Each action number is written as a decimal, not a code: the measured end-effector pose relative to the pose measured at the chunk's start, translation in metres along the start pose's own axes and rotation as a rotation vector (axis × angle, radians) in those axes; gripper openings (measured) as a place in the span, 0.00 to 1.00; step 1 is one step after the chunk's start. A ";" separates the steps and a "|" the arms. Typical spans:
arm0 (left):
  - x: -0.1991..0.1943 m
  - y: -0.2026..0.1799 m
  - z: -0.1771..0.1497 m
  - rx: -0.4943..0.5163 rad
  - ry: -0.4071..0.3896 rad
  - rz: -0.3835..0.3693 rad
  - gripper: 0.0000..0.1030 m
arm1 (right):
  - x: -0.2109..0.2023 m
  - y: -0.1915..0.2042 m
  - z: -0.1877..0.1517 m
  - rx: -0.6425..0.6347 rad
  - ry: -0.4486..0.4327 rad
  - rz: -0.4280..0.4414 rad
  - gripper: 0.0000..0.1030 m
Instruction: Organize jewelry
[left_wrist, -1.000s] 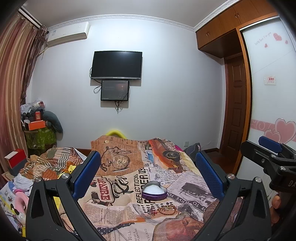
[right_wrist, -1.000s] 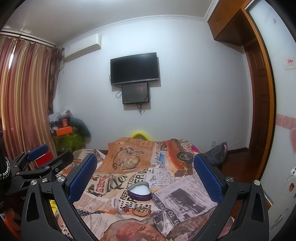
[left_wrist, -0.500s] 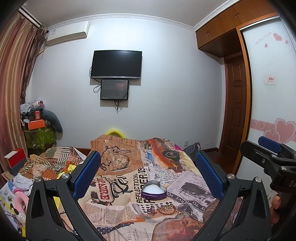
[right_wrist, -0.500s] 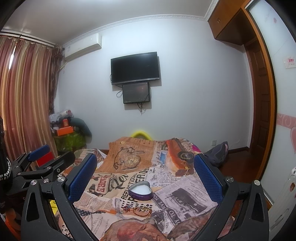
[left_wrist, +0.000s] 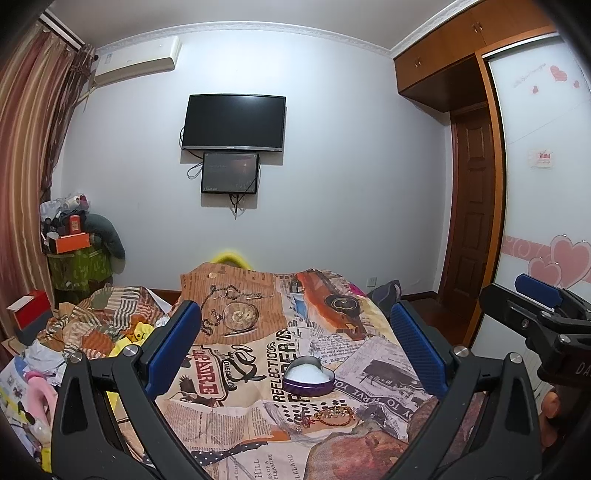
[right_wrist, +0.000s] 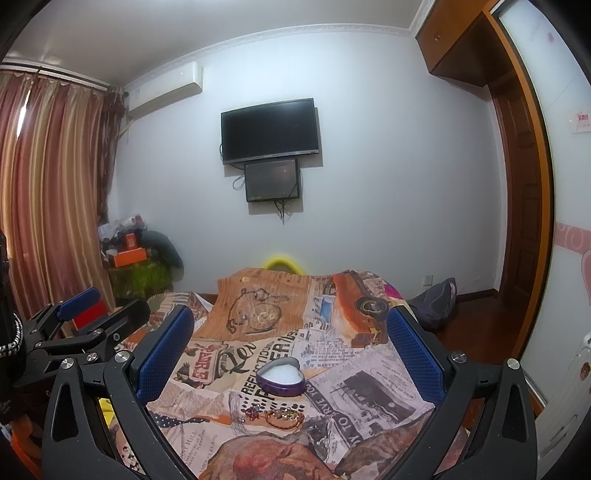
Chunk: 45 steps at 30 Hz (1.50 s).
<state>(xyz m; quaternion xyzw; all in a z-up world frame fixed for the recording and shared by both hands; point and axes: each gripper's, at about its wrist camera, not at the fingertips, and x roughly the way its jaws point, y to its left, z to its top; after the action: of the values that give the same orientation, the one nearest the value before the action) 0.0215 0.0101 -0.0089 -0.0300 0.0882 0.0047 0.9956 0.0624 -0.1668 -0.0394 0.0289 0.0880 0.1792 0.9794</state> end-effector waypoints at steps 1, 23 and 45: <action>0.002 0.001 -0.001 0.000 0.004 0.001 1.00 | 0.001 -0.001 0.001 0.001 0.004 0.000 1.00; 0.118 0.042 -0.079 -0.026 0.364 0.093 0.90 | 0.092 -0.036 -0.050 0.022 0.330 -0.045 1.00; 0.179 0.035 -0.159 -0.043 0.688 -0.029 0.62 | 0.160 -0.034 -0.116 0.014 0.602 0.085 0.55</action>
<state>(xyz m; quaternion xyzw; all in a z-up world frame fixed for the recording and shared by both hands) 0.1693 0.0363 -0.1992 -0.0518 0.4184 -0.0180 0.9066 0.2006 -0.1388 -0.1827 -0.0152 0.3742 0.2201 0.9007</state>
